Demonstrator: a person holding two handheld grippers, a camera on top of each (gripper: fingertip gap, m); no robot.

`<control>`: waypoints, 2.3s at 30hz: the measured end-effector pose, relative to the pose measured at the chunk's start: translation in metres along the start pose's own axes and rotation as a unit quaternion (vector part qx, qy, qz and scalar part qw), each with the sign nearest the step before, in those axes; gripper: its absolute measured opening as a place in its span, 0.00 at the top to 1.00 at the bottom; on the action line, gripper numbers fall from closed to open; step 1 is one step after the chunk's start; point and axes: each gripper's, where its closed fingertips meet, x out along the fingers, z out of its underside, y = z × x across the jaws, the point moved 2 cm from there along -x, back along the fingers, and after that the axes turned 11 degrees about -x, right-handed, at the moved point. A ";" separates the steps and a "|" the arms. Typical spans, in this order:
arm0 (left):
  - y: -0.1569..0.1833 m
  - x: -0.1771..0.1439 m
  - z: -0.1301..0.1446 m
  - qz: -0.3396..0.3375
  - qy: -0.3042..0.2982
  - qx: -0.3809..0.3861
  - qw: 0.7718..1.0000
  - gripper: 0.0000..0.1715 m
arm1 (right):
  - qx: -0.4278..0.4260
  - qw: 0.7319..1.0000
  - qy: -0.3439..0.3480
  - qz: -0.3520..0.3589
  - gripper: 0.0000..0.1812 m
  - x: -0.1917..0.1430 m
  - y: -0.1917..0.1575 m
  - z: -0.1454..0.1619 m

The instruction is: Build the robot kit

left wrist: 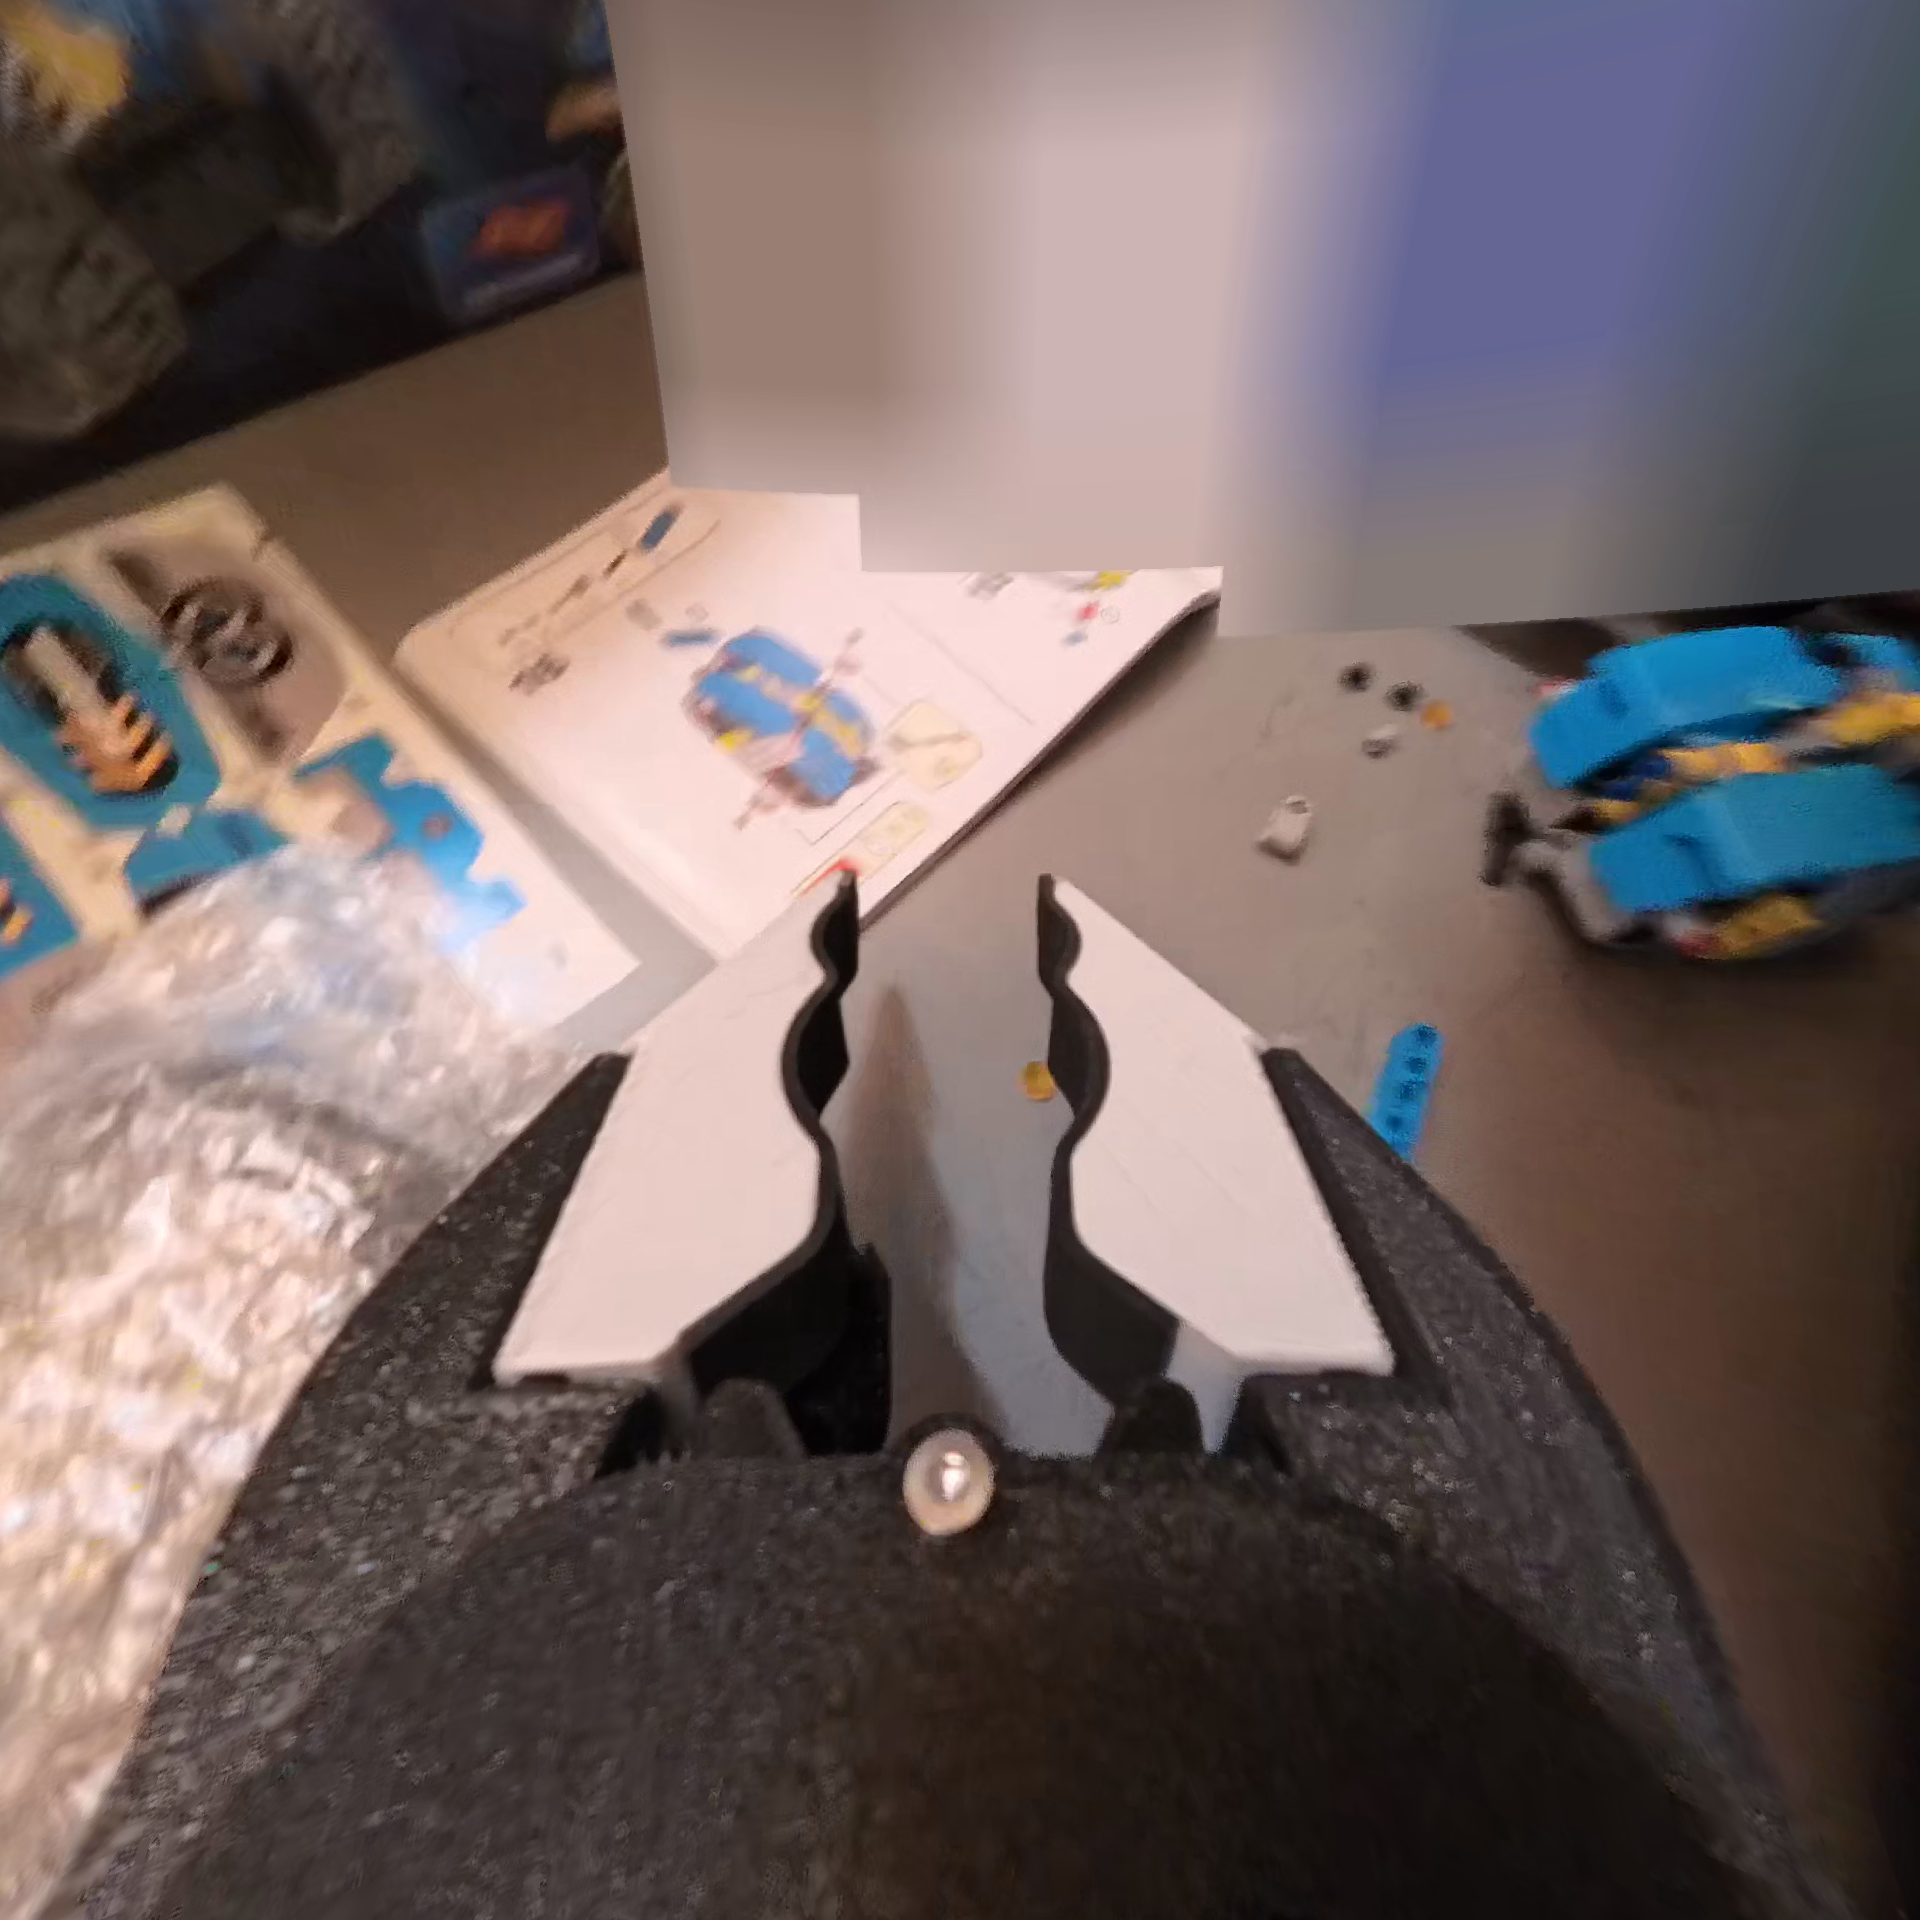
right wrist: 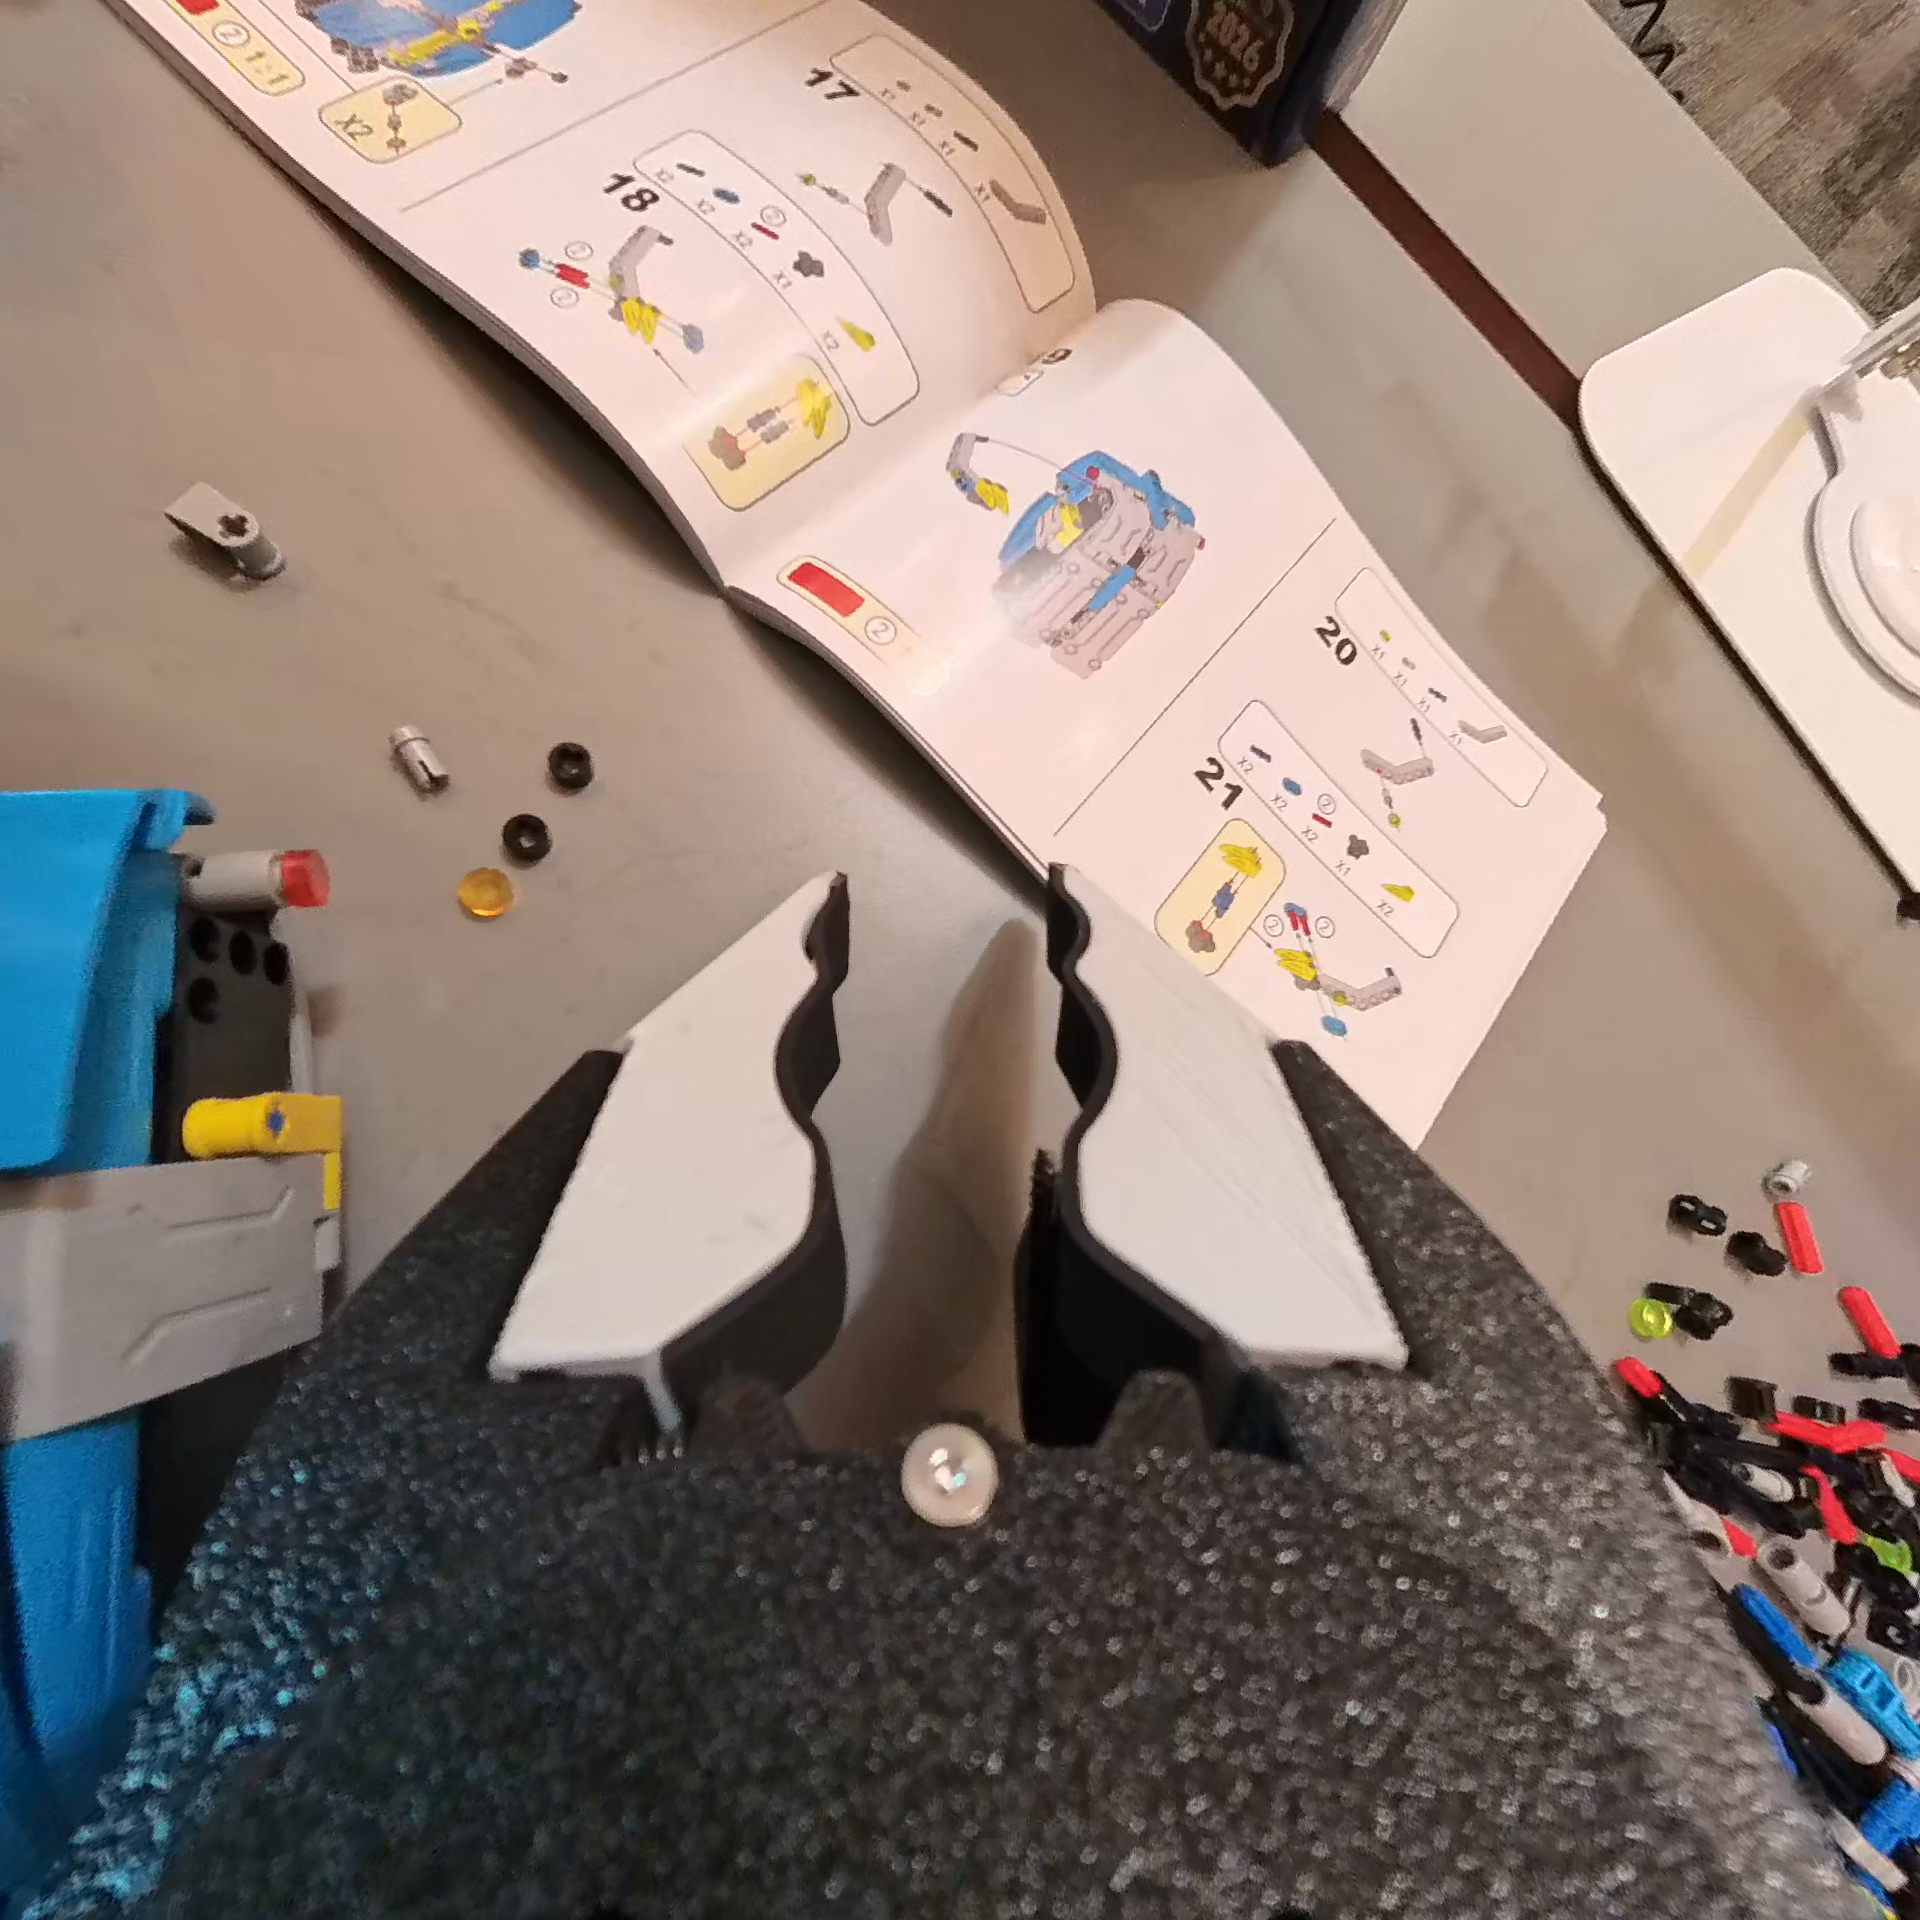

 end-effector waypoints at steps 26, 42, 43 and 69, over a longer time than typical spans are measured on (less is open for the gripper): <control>0.039 -0.004 0.049 0.074 -0.103 0.216 0.968 0.89 | -0.022 1.000 -0.007 0.006 0.80 -0.003 -0.004 0.000; 0.045 -0.001 0.050 0.070 -0.104 0.213 0.969 0.96 | -0.028 1.000 -0.006 0.007 0.81 -0.003 -0.004 0.000; 0.045 -0.001 0.050 0.070 -0.104 0.212 0.969 0.96 | -0.028 1.000 -0.006 0.007 0.81 -0.003 -0.004 0.000; 0.088 -0.003 -0.033 -0.089 0.254 0.463 0.844 0.96 | 0.184 0.870 0.180 -0.422 0.79 -0.050 -0.055 -0.141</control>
